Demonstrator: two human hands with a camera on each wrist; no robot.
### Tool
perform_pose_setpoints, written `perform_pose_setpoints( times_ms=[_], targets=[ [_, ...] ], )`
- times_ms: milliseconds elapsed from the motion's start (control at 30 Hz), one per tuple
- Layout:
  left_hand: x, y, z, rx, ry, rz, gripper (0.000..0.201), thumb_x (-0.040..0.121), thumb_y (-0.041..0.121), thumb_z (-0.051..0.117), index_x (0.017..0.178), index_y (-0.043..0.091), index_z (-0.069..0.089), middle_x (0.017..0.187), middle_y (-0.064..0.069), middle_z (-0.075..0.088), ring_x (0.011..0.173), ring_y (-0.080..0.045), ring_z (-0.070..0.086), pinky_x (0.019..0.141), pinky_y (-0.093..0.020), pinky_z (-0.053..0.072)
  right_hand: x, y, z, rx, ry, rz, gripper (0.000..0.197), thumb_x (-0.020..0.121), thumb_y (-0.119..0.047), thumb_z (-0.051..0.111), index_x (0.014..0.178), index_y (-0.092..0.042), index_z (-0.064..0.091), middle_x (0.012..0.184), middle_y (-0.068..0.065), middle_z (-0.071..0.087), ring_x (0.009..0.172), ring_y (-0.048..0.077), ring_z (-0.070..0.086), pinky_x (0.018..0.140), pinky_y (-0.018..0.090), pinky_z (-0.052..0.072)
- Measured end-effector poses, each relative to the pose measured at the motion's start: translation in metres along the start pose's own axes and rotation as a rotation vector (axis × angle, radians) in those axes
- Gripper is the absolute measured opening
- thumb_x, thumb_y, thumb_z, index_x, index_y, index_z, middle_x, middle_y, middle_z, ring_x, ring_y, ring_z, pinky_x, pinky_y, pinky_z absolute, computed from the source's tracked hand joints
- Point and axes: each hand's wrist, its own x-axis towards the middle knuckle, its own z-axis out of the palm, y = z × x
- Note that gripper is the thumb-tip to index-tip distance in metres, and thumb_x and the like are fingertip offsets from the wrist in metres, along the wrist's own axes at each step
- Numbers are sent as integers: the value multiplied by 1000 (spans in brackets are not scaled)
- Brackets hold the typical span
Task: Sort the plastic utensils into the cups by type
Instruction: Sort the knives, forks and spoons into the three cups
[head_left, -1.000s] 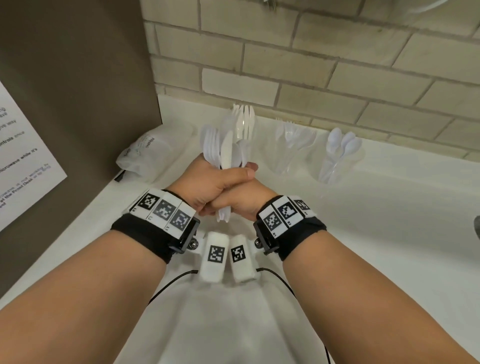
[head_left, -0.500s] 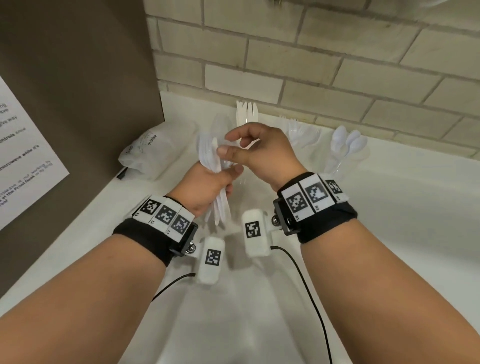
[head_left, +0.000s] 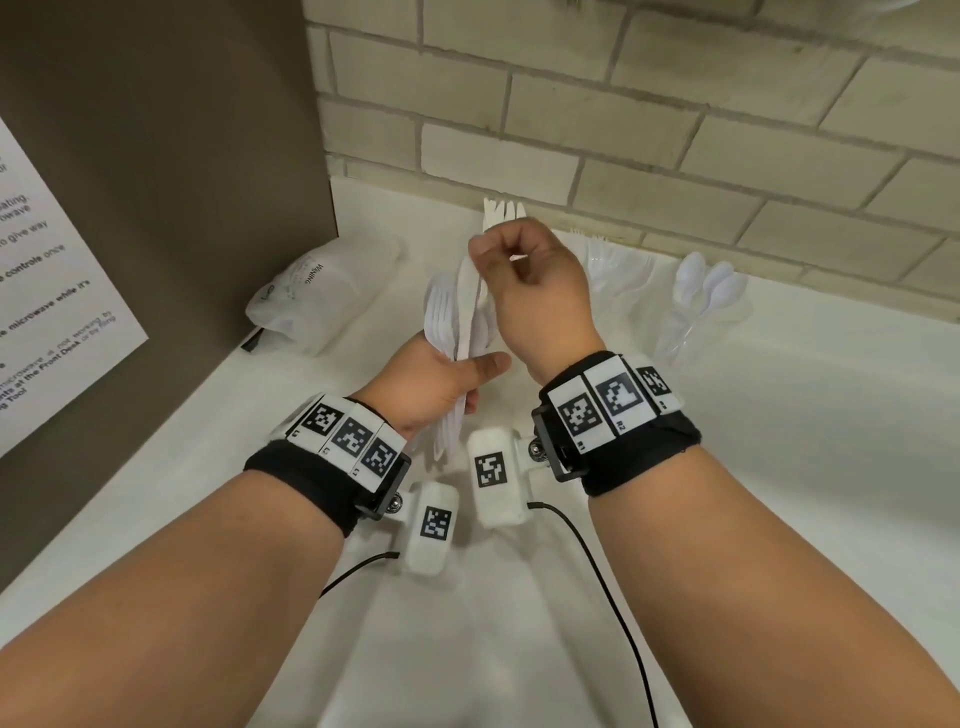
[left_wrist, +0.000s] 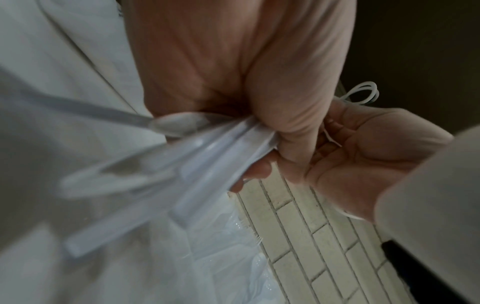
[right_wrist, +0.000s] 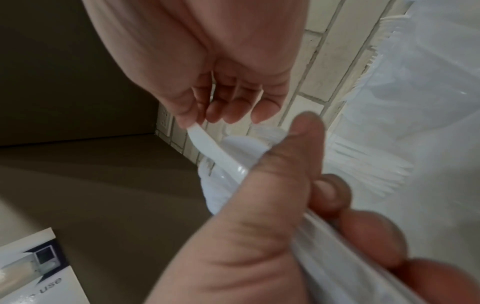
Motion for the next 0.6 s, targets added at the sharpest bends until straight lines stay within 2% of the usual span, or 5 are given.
perform_pose_setpoints(
  times_ms=[100, 167, 233, 367, 600],
  targets=[
    [-1, -2, -1, 16, -52, 14, 22, 81, 15, 73, 68, 7, 58, 57, -8, 59, 49, -15, 55, 55, -23, 49, 2, -14, -3, 101, 117, -37, 16, 97, -25, 49, 81, -27, 48, 76, -4, 67, 71, 20, 61, 70, 36, 50],
    [-2, -3, -4, -48, -118, -10, 20, 82, 15, 73, 92, 0, 64, 86, -23, 67, 76, -29, 68, 75, -38, 58, 3, -29, -11, 266, 204, -41, 15, 102, -26, 38, 88, -23, 43, 65, -1, 67, 62, 20, 66, 65, 37, 54],
    [-4, -4, -6, -133, -176, -67, 34, 83, 21, 73, 105, -3, 63, 101, -30, 63, 91, -38, 61, 87, -51, 50, 6, -46, -22, 446, 263, -66, 18, 104, -27, 29, 93, -18, 39, 54, 0, 58, 46, 21, 60, 52, 36, 54],
    [-5, -8, -11, -377, -263, -142, 28, 86, 18, 64, 109, 2, 67, 111, -18, 44, 103, -32, 37, 93, -49, 32, 15, -58, -37, 345, 193, -42, 17, 100, -30, 43, 89, -17, 46, 56, -2, 48, 41, 14, 40, 41, 23, 35],
    [-5, -10, -21, -540, -616, -155, 69, 78, 32, 74, 136, 5, 48, 76, 0, 50, 67, -14, 47, 71, -33, 40, 6, -21, -39, -175, -166, 150, 11, 80, -19, 75, 89, -23, 71, 81, -19, 59, 68, -8, 54, 52, 2, 39]
  ],
)
